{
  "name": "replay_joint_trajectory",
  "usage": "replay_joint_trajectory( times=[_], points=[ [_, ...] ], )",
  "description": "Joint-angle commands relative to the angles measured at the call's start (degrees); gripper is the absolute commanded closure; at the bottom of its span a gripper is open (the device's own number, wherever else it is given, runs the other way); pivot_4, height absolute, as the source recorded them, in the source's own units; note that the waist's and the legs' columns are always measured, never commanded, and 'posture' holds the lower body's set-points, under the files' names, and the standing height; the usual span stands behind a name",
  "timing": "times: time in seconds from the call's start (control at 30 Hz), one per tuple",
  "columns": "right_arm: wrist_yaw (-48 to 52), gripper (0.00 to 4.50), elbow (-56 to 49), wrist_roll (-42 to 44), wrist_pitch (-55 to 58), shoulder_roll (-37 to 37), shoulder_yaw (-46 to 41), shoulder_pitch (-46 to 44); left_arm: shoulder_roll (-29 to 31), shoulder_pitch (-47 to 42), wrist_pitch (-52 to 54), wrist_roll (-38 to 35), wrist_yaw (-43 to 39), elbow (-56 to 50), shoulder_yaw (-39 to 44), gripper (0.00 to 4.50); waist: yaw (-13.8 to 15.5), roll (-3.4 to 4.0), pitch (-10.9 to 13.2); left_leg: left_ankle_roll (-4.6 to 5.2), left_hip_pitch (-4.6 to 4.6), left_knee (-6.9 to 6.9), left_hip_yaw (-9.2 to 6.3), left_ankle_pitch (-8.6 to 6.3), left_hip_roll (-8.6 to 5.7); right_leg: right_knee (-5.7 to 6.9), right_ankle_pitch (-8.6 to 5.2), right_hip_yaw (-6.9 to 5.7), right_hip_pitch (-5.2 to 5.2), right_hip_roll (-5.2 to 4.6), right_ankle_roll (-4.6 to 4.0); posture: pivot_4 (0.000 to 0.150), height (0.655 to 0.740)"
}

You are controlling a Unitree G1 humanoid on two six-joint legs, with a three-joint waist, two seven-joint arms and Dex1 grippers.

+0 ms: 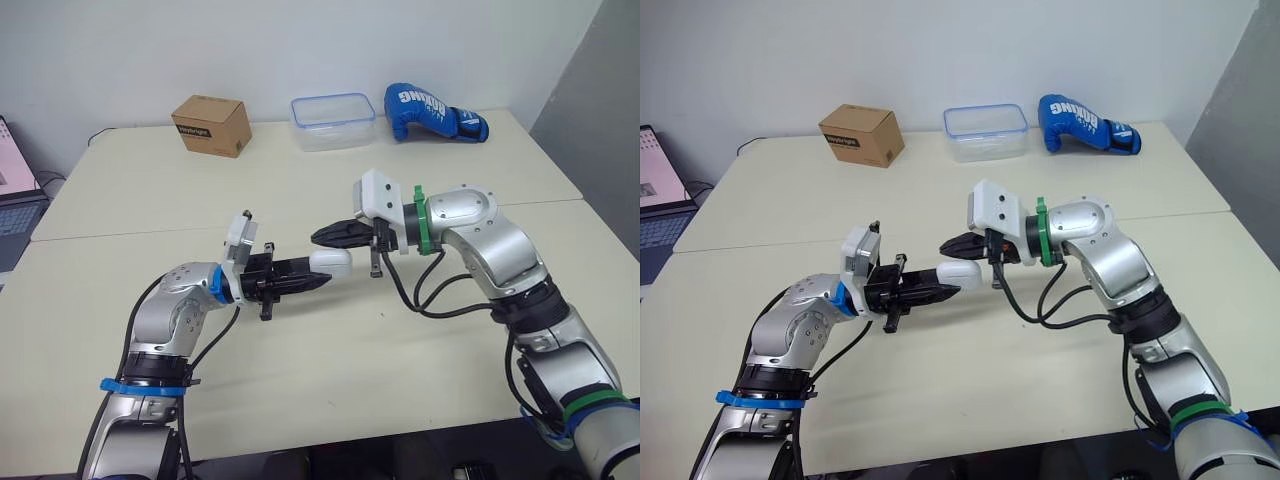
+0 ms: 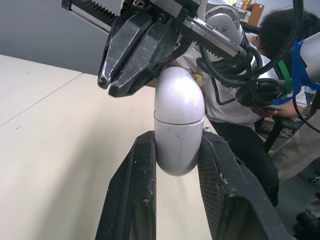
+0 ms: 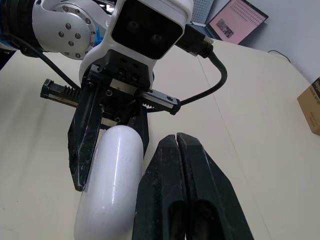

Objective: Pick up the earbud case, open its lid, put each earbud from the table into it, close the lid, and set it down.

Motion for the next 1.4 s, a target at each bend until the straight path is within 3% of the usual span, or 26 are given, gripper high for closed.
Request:
replay_joint_trajectory(
  times=[0.03, 0.27, 0.4, 0.5, 0.57, 0.67, 0.77, 1.03, 1.4],
  points=[
    [1.0, 4.47, -3.8, -0.2, -2.3, -0.1, -0.3, 0.9, 0.5, -0.6, 0.3, -1.1, 1.6, -1.3, 1.7, 3.69, 0.0, 0.00, 0.0, 0.00, 0.00, 0.00, 0.01, 0.00, 0.00, 0.00, 0.00, 0.01, 0.00, 0.00, 0.00, 0.150, 0.7307],
    [0.5, 4.47, -4.8, -1.5, -2.6, -0.7, -0.3, 1.9, 0.8, -0.4, 0.7, -0.6, 2.5, -1.8, 1.5, 3.69, 0.0, 0.00, 0.0, 0.00, 0.00, 0.00, 0.01, 0.00, 0.00, 0.01, 0.00, 0.01, 0.00, 0.00, 0.00, 0.150, 0.7307],
    [0.2, 4.47, -6.2, 0.7, 5.4, -5.7, -5.0, 1.3, 1.9, -1.2, 4.6, 3.5, 10.1, -2.4, 0.0, 3.69, 0.3, 0.00, 0.0, 0.00, 0.00, 0.00, -0.02, 0.00, -0.01, 0.01, 0.00, 0.00, 0.01, 0.00, 0.00, 0.150, 0.7307],
    [0.0, 4.47, -11.0, 4.9, 13.9, -10.9, -9.1, 5.5, 2.5, -2.7, 11.6, 7.9, 20.3, -3.0, -1.5, 3.69, 0.9, 0.00, 0.0, 0.01, -0.01, 0.00, -0.04, 0.00, -0.03, -0.02, 0.00, -0.01, 0.03, 0.00, 0.00, 0.150, 0.7307],
    [-1.0, 4.47, -13.9, 7.1, 19.0, -13.3, -11.3, 8.9, 2.4, -4.0, 17.8, 6.7, 23.4, -3.4, -1.3, 3.69, 1.0, -0.03, 0.0, 0.01, -0.03, -0.01, -0.03, -0.01, -0.03, -0.02, 0.00, -0.01, 0.02, 0.00, 0.00, 0.150, 0.7307],
    [-2.7, 4.47, -16.0, 8.0, 22.4, -15.8, -13.3, 14.2, 1.4, -7.9, 30.2, -1.5, 21.8, -1.1, 1.2, 3.69, 1.1, -0.03, 0.0, 0.02, -0.06, 0.01, -0.02, -0.01, -0.04, 0.02, 0.00, -0.02, 0.02, 0.00, 0.00, 0.150, 0.7307],
    [-4.5, 4.47, -16.8, 9.1, 23.7, -16.1, -14.9, 16.5, 0.3, -10.2, 35.5, -4.3, 22.5, 1.1, 2.2, 3.69, 0.8, -0.03, 0.0, 0.03, -0.05, 0.06, 0.03, -0.01, -0.04, 0.09, 0.00, 0.01, 0.02, 0.00, 0.00, 0.150, 0.7307],
    [-8.1, 4.47, -18.2, 11.2, 25.3, -16.2, -17.6, 18.7, -2.5, -13.3, 38.3, -2.0, 23.6, 8.3, -1.6, 3.69, 0.9, -0.03, 0.0, 0.01, -0.02, 0.03, 0.07, 0.00, -0.04, 0.02, 0.00, 0.03, 0.02, -0.02, 0.00, 0.150, 0.7307],
    [-9.7, 4.47, -21.7, 13.2, 25.8, -17.3, -18.1, 21.8, -5.1, -17.3, 32.5, 6.3, 26.7, 20.0, -4.6, 3.69, 1.0, -0.04, 0.0, 0.01, -0.03, 0.04, 0.09, 0.00, -0.06, 0.01, 0.00, 0.03, 0.02, -0.03, 0.01, 0.150, 0.7307]
  ],
)
